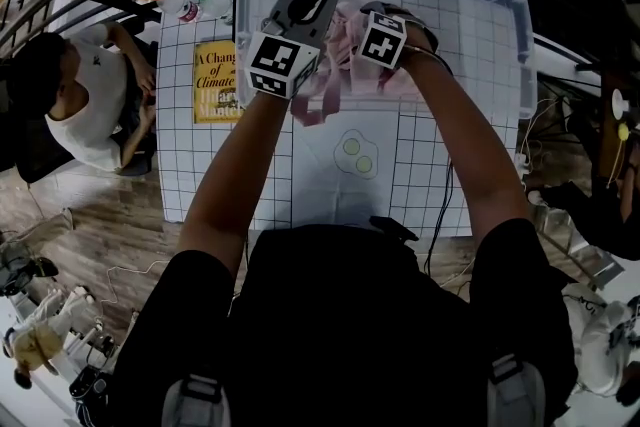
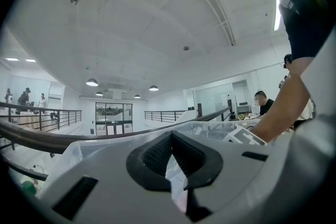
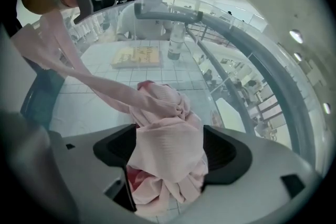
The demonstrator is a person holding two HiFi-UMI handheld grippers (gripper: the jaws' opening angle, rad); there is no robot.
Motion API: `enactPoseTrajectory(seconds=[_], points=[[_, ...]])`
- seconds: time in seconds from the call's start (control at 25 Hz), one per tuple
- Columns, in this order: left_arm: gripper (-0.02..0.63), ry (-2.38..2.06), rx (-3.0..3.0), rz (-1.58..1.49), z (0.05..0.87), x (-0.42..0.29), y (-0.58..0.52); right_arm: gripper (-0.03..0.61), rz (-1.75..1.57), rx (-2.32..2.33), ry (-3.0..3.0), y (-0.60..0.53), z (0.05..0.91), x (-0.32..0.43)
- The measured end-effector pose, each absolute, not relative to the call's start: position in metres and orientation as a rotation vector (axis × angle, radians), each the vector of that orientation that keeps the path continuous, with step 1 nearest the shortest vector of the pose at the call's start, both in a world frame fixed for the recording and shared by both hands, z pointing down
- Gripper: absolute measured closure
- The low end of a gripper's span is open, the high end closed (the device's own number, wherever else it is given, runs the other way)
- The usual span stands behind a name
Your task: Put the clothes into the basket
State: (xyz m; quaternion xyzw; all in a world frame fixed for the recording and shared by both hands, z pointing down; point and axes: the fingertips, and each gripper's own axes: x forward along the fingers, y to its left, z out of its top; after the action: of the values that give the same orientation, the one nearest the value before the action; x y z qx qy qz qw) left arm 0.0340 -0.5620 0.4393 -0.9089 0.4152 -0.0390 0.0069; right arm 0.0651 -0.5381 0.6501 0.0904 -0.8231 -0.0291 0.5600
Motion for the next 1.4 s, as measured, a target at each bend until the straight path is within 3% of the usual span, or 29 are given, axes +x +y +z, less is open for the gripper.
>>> enactPoseTrajectory(seconds=[0.72,0.96,1.12,1.4], points=[[0.611,1.277,-2.829,-0.132,0.399,0.021,-0.539,0.203,-0.113,0.474,-2.169,-0.529,0.514,0.073],[0.611,1.275,-2.827,-0.106,0.379,0.011,-0.512,0.339,-0.023,0.704,-2.468,-0.508,0.447,0.068],[0.611,1.244,-2.837,-0.082,0.367,0.011,-0.49,0.504,-0.061,0.851,-2.6,-0.487,0.404,0.064],[0.611,1.184,-2.858,-0.045,0.353,0.015,-0.445,0.56,-0.023,0.943,-2.769,-0.436,0.366,0.057]])
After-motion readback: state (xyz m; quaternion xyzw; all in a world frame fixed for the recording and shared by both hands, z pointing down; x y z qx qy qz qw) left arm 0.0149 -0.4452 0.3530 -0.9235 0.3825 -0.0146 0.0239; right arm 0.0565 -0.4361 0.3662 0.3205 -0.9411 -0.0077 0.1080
